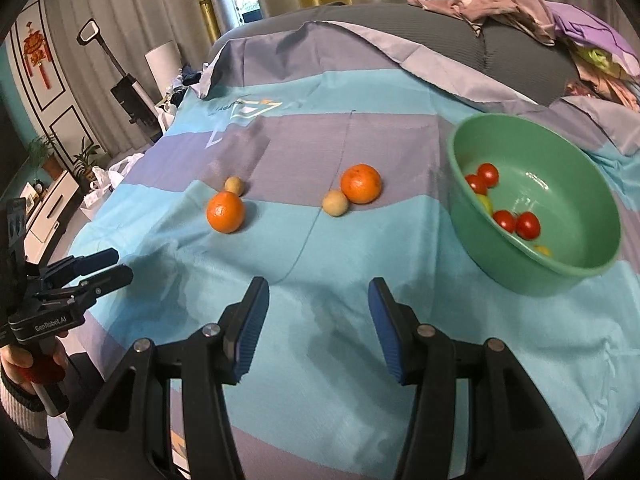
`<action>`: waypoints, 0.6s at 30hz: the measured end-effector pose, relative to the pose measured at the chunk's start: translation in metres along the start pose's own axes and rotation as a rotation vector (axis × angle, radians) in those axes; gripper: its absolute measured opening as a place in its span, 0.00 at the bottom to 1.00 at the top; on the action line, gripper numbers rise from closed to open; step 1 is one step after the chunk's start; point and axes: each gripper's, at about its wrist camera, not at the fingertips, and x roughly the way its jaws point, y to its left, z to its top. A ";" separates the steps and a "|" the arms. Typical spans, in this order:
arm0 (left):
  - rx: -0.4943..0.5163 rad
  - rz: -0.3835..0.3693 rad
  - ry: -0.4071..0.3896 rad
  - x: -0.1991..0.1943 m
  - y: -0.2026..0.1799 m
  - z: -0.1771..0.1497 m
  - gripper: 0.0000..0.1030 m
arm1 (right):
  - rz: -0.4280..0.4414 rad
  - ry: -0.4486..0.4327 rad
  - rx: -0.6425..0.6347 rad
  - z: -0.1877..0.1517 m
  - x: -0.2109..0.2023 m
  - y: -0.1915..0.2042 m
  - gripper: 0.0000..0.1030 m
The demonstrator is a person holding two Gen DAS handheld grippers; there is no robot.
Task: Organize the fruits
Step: 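Move both open tools back toward the oranges and small yellow fruits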
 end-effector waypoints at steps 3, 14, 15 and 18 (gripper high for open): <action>0.007 -0.001 -0.009 0.003 0.000 0.008 0.63 | -0.001 -0.005 0.000 0.005 0.003 0.003 0.50; 0.018 -0.037 -0.023 0.017 0.002 0.024 0.63 | -0.009 0.007 0.008 0.016 0.021 0.004 0.50; 0.019 -0.039 -0.021 0.018 0.001 0.025 0.63 | -0.008 0.007 0.008 0.017 0.023 0.004 0.50; 0.024 -0.048 -0.019 0.023 0.002 0.029 0.63 | -0.006 0.009 0.009 0.019 0.026 0.003 0.50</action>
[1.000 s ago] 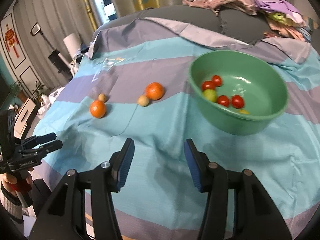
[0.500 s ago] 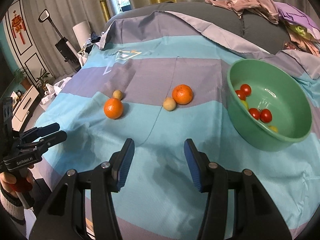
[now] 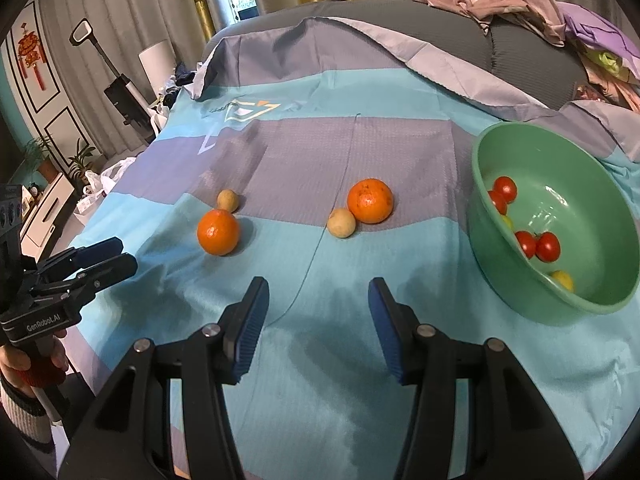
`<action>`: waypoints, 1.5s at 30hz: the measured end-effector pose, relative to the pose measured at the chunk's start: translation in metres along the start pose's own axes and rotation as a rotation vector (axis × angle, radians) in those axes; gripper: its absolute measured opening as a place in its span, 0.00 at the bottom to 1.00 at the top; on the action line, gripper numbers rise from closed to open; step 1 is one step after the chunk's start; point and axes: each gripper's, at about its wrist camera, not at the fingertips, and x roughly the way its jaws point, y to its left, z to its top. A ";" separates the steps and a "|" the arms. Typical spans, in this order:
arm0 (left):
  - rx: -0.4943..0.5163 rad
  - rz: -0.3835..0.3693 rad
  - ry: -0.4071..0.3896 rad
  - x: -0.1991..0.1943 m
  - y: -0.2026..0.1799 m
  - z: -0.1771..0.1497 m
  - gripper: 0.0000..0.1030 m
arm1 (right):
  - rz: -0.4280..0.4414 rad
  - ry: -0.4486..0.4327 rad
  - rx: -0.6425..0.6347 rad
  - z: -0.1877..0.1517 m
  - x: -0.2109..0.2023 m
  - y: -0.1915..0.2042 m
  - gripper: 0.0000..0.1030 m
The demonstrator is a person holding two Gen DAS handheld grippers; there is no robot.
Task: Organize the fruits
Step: 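Move both open tools back toward the oranges and small yellow fruits, then grasp the small yellow fruit with the left tool while the right tool grasps the pear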
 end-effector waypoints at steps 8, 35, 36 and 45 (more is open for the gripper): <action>0.013 0.002 -0.008 0.013 0.007 0.018 0.63 | 0.000 0.017 -0.010 0.009 0.021 -0.001 0.50; 0.419 0.028 0.187 0.108 -0.008 0.065 0.35 | -0.018 0.147 -0.044 0.043 0.094 -0.013 0.39; 0.419 0.027 0.196 0.110 -0.008 0.066 0.34 | -0.019 0.149 -0.045 0.043 0.095 -0.013 0.39; 0.340 -0.032 0.315 0.129 0.002 0.076 0.27 | -0.012 0.168 -0.045 0.046 0.104 -0.016 0.34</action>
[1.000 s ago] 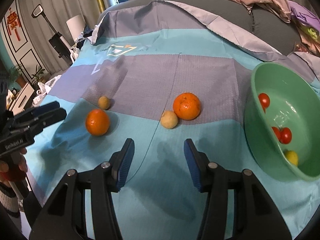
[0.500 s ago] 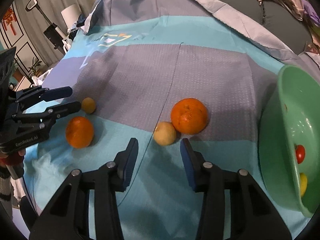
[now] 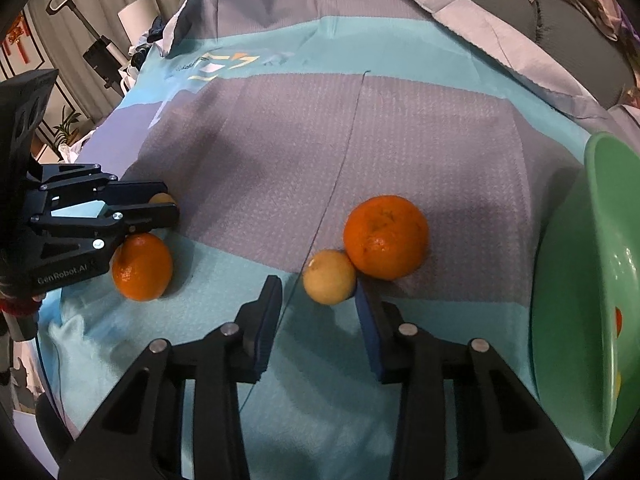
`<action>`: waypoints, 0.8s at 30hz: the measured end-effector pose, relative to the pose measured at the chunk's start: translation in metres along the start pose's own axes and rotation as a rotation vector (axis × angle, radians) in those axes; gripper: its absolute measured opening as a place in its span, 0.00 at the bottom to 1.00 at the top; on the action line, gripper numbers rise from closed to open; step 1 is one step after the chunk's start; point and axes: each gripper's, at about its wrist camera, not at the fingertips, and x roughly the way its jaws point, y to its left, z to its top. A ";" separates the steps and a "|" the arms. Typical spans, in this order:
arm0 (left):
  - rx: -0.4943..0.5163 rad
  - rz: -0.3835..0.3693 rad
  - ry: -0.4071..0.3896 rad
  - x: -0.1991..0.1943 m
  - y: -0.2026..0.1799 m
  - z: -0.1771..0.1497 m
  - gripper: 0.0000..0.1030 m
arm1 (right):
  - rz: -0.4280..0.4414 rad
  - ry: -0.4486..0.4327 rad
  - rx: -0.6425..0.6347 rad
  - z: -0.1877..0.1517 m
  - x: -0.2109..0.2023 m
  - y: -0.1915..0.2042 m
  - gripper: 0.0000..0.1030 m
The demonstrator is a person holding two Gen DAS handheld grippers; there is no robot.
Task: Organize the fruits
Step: 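Grasp the small yellow fruit with the left tool while the right tool grasps the pear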
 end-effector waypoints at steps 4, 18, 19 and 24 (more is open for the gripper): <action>-0.010 -0.010 0.010 0.000 0.000 0.001 0.26 | 0.002 -0.007 0.008 0.001 0.001 -0.003 0.25; -0.094 0.075 -0.166 -0.038 0.002 -0.023 0.26 | 0.043 -0.098 0.002 -0.015 -0.036 0.005 0.26; -0.095 0.073 -0.185 -0.045 0.000 -0.024 0.26 | 0.050 -0.107 -0.001 -0.018 -0.042 0.006 0.26; -0.091 0.078 -0.240 -0.070 -0.018 -0.026 0.26 | 0.066 -0.136 0.004 -0.028 -0.059 0.010 0.26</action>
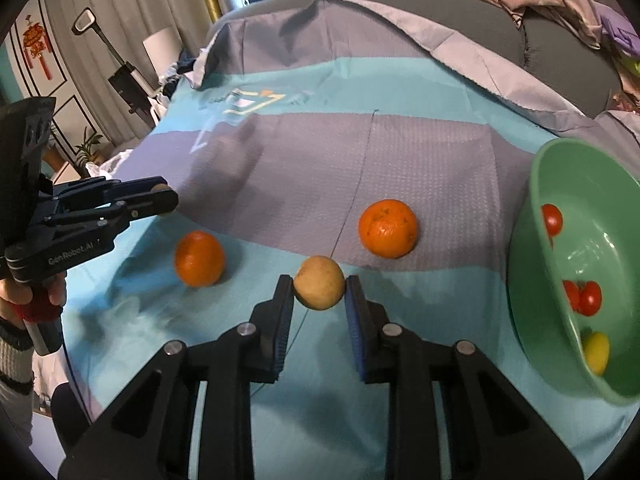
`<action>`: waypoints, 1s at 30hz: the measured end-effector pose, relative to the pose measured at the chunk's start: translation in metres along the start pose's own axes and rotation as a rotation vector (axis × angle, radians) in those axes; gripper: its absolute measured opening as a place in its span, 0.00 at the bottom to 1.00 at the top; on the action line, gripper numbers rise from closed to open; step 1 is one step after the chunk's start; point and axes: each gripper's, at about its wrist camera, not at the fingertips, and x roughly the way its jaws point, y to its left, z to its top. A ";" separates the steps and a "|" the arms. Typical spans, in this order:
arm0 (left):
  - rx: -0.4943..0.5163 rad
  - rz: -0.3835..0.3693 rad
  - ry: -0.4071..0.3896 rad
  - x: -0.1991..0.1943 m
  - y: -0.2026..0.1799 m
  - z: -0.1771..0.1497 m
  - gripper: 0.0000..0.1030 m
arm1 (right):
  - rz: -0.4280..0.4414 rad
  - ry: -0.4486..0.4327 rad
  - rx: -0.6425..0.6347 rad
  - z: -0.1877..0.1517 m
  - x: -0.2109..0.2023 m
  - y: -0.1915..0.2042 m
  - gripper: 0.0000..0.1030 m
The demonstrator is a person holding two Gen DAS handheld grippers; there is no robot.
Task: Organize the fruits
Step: 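Grasp the small yellow fruit with the left tool while the right tool grasps the pear, then carry both fruits into the green bowl and open both tools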
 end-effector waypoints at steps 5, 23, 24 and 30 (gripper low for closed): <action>0.018 0.012 -0.013 -0.014 -0.027 -0.002 0.26 | 0.006 -0.029 0.003 -0.011 -0.021 0.004 0.26; 0.047 -0.006 -0.067 -0.050 -0.096 -0.009 0.26 | -0.035 -0.136 0.048 -0.039 -0.090 -0.016 0.26; 0.052 -0.006 -0.068 -0.051 -0.099 -0.009 0.26 | -0.040 -0.144 0.052 -0.040 -0.094 -0.018 0.26; 0.073 -0.016 -0.079 -0.052 -0.114 -0.001 0.26 | -0.059 -0.177 0.075 -0.043 -0.109 -0.028 0.26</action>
